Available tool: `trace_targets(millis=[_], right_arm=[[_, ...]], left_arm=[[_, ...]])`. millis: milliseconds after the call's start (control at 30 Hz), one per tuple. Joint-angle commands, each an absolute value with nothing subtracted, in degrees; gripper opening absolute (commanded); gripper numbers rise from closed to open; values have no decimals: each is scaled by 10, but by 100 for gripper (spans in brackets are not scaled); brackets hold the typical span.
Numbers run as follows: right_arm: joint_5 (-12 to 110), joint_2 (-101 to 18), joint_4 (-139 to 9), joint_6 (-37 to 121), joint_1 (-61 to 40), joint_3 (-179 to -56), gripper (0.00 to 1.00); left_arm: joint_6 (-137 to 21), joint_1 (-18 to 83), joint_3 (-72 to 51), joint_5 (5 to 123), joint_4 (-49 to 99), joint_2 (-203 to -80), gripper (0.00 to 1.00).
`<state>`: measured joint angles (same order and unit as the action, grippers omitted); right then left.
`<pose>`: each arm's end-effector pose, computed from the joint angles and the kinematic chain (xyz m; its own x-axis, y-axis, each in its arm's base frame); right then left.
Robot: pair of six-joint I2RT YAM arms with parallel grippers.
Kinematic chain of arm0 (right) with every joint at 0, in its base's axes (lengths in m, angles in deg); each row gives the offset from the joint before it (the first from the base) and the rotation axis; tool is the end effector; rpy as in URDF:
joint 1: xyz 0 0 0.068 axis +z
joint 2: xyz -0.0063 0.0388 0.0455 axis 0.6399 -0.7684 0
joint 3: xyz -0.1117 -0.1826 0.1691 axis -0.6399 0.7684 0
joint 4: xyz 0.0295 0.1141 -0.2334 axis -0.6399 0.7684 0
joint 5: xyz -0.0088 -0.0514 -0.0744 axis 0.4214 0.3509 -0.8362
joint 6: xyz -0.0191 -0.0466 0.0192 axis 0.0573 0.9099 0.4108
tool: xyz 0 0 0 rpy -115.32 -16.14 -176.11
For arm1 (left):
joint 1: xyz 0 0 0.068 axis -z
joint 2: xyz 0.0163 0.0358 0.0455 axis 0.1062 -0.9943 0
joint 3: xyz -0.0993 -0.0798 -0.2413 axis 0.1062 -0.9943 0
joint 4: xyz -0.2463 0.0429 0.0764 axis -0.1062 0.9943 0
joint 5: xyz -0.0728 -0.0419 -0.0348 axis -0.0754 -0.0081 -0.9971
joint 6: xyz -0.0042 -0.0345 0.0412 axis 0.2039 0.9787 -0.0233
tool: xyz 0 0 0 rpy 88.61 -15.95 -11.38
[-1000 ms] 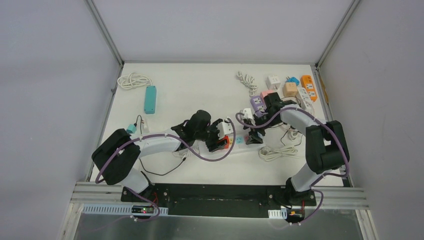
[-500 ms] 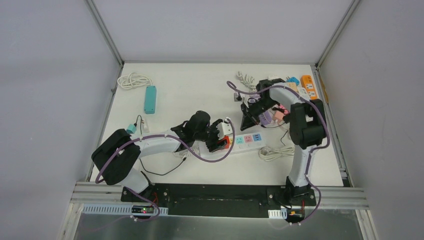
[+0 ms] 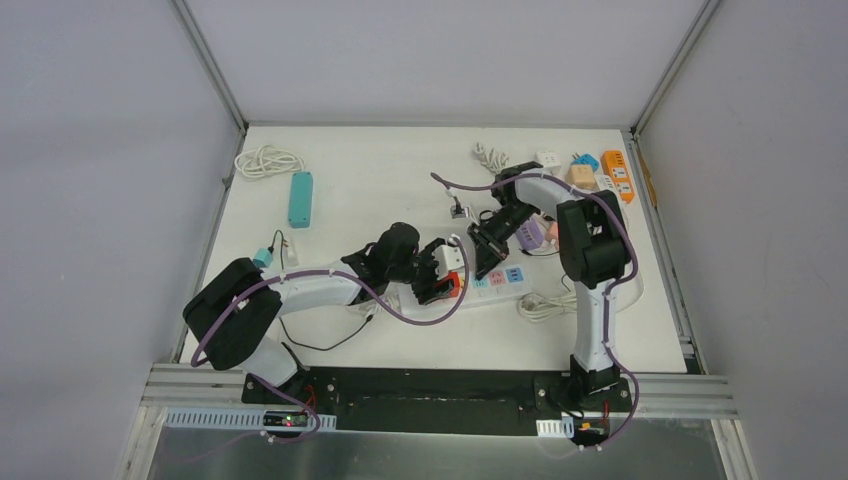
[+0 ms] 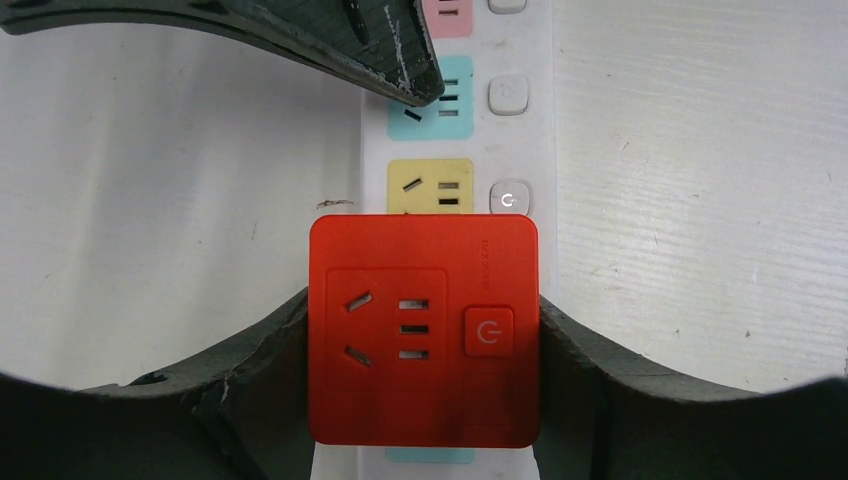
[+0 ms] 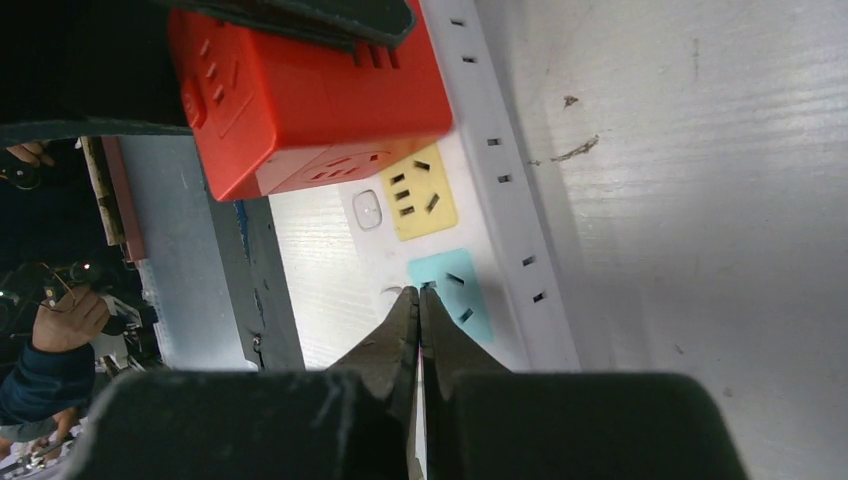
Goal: Pull the plug off the socket
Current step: Remove the plug from the socket.
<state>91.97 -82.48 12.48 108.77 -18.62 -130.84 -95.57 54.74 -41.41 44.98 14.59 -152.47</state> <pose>0.3302 0.1573 0.1627 -0.4585 -0.7685 -0.4463 -0.7416 0.0541 0.6687 0.1909 -0.2415 0.1880 0.0762 0.4970 -0.8644 0.9854 0.0949 0.1414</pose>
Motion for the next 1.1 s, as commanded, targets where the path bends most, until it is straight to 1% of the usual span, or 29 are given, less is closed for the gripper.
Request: trace_targets(millis=[0, 200, 400, 500, 633, 733, 833, 967, 1067], right_arm=[[876, -834, 92, 1024, -175, -1313, 0], [812, -841, 52, 969, -167, -1309, 0], [781, -850, 38, 947, -162, -1309, 0], [772, -853, 36, 943, -161, -1309, 0], [767, -855, 35, 942, -160, -1309, 0], [760, -856, 34, 940, -159, -1309, 0], [755, -858, 33, 939, -159, -1310, 0], [746, -860, 30, 932, -158, -1311, 0], [742, -862, 28, 929, -158, -1310, 0]], left_arm=[[-936, 550, -432, 477, 133, -1530, 0], [-899, 551, -428, 514, 145, -1541, 0], [-1015, 579, -440, 538, 182, -1531, 0], [-968, 574, -409, 545, 224, -1538, 0], [-863, 532, -376, 456, 240, -1565, 0], [-862, 529, -379, 450, 236, -1575, 0], [-904, 541, -382, 490, 249, -1571, 0], [-1007, 587, -392, 563, 258, -1545, 0], [-1008, 598, -391, 580, 259, -1534, 0]])
